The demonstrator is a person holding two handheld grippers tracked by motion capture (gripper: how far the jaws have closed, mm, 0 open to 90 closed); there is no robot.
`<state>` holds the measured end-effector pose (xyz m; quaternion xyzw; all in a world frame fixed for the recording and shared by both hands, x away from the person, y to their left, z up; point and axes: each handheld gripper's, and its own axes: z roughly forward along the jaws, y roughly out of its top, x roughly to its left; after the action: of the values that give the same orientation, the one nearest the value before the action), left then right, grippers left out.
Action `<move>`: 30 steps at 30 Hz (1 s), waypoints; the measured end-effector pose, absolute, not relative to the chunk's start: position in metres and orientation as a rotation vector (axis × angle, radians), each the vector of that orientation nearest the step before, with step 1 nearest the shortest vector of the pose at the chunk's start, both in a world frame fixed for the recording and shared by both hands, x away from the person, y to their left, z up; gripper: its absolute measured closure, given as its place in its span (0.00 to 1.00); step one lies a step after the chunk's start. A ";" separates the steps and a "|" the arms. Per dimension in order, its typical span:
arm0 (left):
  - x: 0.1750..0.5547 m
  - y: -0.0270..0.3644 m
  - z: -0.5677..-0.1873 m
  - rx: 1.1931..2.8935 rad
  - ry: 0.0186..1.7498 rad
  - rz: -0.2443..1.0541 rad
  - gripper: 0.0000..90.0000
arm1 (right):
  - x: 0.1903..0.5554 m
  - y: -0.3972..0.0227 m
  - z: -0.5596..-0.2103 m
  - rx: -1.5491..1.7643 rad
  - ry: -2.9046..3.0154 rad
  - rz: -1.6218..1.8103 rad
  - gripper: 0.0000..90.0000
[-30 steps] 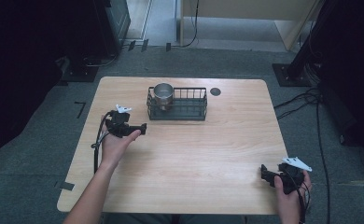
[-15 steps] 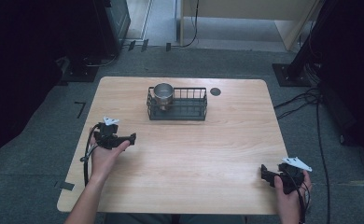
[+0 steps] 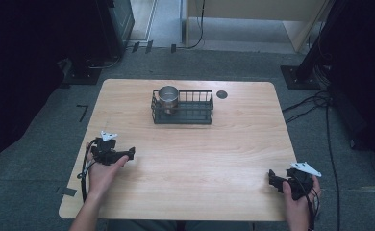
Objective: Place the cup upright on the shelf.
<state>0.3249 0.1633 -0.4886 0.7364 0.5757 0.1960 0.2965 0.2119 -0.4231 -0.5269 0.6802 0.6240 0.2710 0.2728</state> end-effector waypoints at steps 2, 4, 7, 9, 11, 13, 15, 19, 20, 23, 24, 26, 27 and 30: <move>0.322 0.166 -0.490 1.956 1.534 0.522 0.00 | 0.212 -0.423 -0.527 1.831 1.679 0.729 0.00; 0.318 0.169 -0.492 1.957 1.537 0.526 0.00 | 0.212 -0.423 -0.527 1.830 1.680 0.729 0.00; 0.314 0.172 -0.493 1.953 1.542 0.527 0.00 | 0.212 -0.423 -0.527 1.831 1.679 0.730 0.00; 0.311 0.175 -0.494 1.951 1.544 0.530 0.00 | 0.212 -0.423 -0.527 1.830 1.679 0.730 0.00; 0.308 0.177 -0.495 1.952 1.546 0.535 0.00 | 0.212 -0.423 -0.527 1.830 1.679 0.730 0.00; 0.304 0.180 -0.497 1.956 1.549 0.539 0.00 | 0.212 -0.423 -0.527 1.830 1.679 0.730 0.00; 0.301 0.183 -0.498 1.946 1.556 0.535 0.00 | 0.212 -0.423 -0.527 1.830 1.680 0.729 0.00; 0.294 0.189 -0.500 1.934 1.559 0.538 0.00 | 0.212 -0.423 -0.527 1.830 1.680 0.728 0.00; 0.291 0.191 -0.500 1.933 1.560 0.541 0.00 | 0.212 -0.423 -0.527 1.830 1.680 0.729 0.00; 0.288 0.195 -0.501 1.931 1.566 0.545 0.00 | 0.212 -0.423 -0.527 1.830 1.680 0.728 0.00; 0.286 0.197 -0.502 1.932 1.566 0.549 0.00 | 0.212 -0.423 -0.527 1.830 1.680 0.728 0.00; 0.283 0.200 -0.503 1.931 1.571 0.551 0.00 | 0.212 -0.423 -0.527 1.829 1.681 0.728 0.00; 0.283 0.201 -0.503 1.931 1.570 0.554 0.00 | 0.212 -0.423 -0.527 1.830 1.680 0.729 0.00; 0.279 0.206 -0.504 1.931 1.576 0.552 0.00 | 0.212 -0.423 -0.527 1.829 1.681 0.728 0.00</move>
<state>0.2794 0.2056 -0.5045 0.7240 0.5906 0.2068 0.2901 0.2119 -0.4232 -0.5270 0.6797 0.6246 0.2707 0.2731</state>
